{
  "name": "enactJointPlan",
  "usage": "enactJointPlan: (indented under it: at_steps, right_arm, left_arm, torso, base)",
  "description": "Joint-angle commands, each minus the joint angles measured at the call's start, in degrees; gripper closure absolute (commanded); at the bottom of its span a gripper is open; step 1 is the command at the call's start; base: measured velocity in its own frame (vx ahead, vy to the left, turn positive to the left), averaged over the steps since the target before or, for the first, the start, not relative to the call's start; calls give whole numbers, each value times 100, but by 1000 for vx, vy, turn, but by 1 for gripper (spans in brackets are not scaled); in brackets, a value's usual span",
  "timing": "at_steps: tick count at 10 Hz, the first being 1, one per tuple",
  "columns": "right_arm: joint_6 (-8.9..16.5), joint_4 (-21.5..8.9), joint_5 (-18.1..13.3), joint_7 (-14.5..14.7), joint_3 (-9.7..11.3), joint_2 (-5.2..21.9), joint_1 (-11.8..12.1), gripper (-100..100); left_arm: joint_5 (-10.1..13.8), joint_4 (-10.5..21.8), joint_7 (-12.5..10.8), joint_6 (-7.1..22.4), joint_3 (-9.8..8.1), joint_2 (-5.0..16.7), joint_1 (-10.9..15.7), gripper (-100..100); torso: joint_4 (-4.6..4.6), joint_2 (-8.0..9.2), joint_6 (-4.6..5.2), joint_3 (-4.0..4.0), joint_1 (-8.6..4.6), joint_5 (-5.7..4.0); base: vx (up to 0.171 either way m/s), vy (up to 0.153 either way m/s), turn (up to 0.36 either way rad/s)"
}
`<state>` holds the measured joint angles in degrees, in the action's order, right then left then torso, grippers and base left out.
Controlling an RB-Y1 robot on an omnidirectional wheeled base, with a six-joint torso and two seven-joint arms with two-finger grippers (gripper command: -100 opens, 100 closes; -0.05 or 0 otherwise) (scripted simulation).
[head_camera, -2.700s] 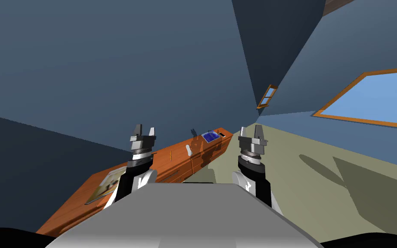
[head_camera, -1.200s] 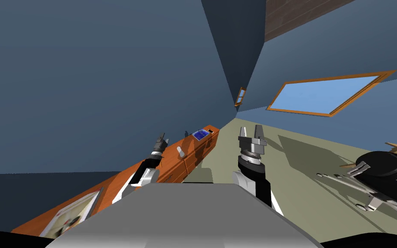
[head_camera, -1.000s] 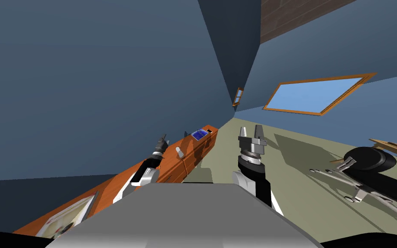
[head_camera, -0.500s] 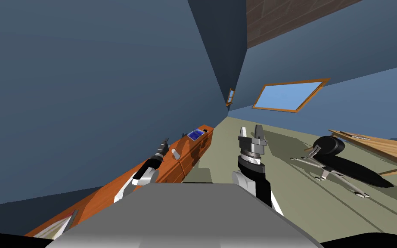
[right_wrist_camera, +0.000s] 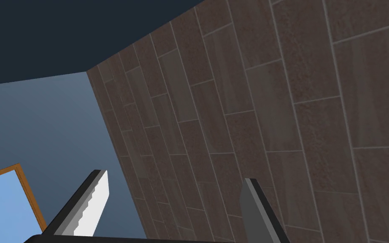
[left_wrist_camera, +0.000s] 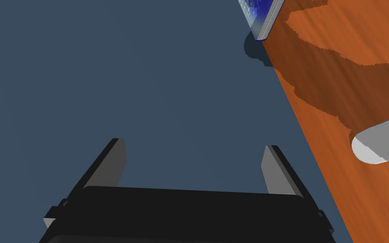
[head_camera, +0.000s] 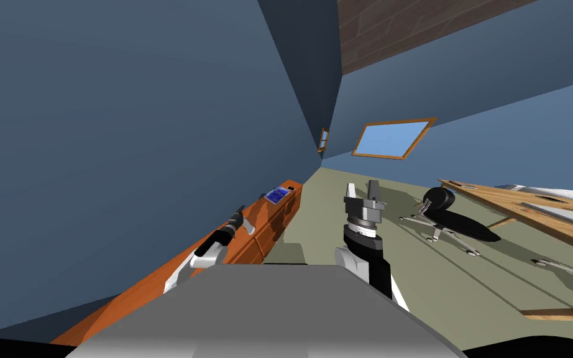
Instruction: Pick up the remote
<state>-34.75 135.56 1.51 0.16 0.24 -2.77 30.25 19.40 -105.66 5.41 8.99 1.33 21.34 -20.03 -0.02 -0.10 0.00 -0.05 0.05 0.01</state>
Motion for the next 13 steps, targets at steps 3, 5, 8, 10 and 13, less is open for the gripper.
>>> enactJointPlan:
  at_steps: [3,5,8,10,13]
  right_arm:
    - [0,0,0,0,0,0,0,0]
    - [0,0,0,0,0,0,1,0]
    - [0,0,0,0,-1,0,1,0]
    - [0,0,0,0,-1,0,1,0]
    - [0,0,0,0,-1,0,2,0]
  left_arm:
    - [169,407,84,369,78,189,60,-100]
    - [278,630,137,625,119,301,81,-100]
    - [494,1074,245,1125,203,512,104,-100]
    - [598,1292,299,1366,244,612,108,-100]
    - [800,1684,403,1828,322,803,101,-100]
  torso:
    - [0,-1,0,-1,0,0]
    - [-1,-3,-3,-2,2,1]
    - [-2,-9,-3,-5,11,2]
    - [-2,-6,-3,-4,6,1]
    - [-1,-3,-8,-2,7,2]
  base:
    - [22,11,-161]
    - [32,15,-181]
    - [39,30,-246]
    - [34,23,-202]
    - [30,32,-194]
